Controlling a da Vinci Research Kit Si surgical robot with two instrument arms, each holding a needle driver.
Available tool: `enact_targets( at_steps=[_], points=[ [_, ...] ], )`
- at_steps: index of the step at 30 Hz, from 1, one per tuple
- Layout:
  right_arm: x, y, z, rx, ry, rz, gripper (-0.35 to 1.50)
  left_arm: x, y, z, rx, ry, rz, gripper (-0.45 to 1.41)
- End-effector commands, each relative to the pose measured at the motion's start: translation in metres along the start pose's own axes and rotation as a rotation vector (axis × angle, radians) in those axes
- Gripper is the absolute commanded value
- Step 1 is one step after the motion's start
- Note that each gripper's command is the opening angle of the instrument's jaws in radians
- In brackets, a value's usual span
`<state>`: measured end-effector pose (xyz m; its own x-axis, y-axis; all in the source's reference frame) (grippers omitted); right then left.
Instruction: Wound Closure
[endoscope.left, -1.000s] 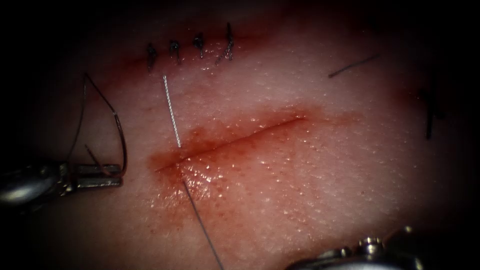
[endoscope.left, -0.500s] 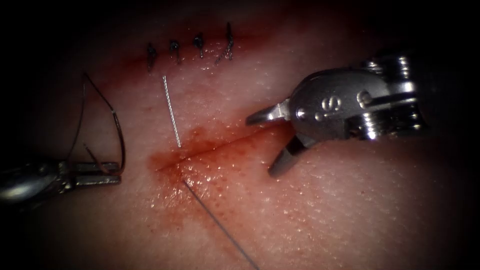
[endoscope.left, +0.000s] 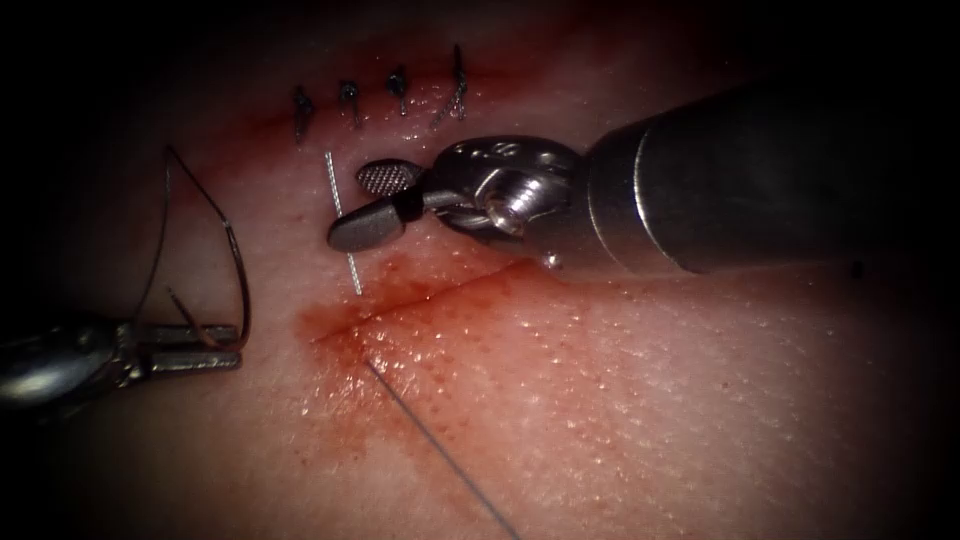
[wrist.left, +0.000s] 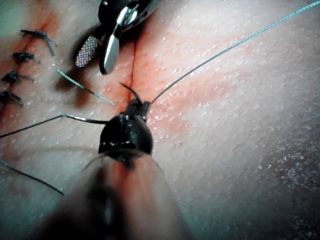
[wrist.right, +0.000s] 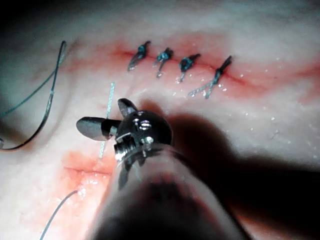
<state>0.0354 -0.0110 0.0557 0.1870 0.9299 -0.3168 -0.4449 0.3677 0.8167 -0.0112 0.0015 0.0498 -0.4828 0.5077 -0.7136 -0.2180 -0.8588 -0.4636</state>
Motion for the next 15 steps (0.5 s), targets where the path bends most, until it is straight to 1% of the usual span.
enact_targets(
  at_steps=[1, 2, 3, 4, 8, 10, 11, 13, 15],
  points=[
    [-0.0006, 0.0002, 0.0016, -0.003, 0.002, 0.008, 1.03, -0.0004, 0.0003, 0.0009, -0.002, 0.000, -0.001, -0.45],
    [-0.0012, 0.0005, 0.0023, -0.010, 0.006, 0.025, 1.03, -0.0004, 0.0003, 0.0008, -0.002, 0.000, -0.001, -0.45],
    [-0.0012, 0.0005, 0.0023, -0.010, 0.006, 0.025, 1.03, -0.0004, 0.0003, 0.0008, -0.002, 0.000, -0.001, -0.45],
    [-0.0020, 0.0011, 0.0034, -0.015, 0.007, 0.038, 1.03, -0.0003, 0.0003, 0.0008, -0.002, 0.000, -0.001, -0.45],
    [-0.0025, 0.0015, 0.0044, -0.016, 0.003, 0.048, 1.03, -0.0003, 0.0004, 0.0008, -0.002, 0.000, -0.002, -0.45],
    [-0.0023, 0.0017, 0.0049, -0.014, 0.017, 0.056, 0.63, -0.0003, 0.0004, 0.0008, -0.002, 0.000, -0.002, -0.45],
    [-0.0021, 0.0018, 0.0050, -0.022, 0.026, 0.059, -0.35, -0.0003, 0.0004, 0.0008, -0.002, 0.000, -0.002, -0.45],
    [-0.0018, 0.0017, 0.0051, -0.025, 0.038, 0.033, -0.35, -0.0003, 0.0004, 0.0008, -0.002, 0.000, -0.002, -0.45],
    [-0.0016, 0.0014, 0.0049, 0.001, 0.067, -0.001, -0.35, -0.0003, 0.0004, 0.0008, -0.002, 0.000, -0.002, -0.45]
  ],
)
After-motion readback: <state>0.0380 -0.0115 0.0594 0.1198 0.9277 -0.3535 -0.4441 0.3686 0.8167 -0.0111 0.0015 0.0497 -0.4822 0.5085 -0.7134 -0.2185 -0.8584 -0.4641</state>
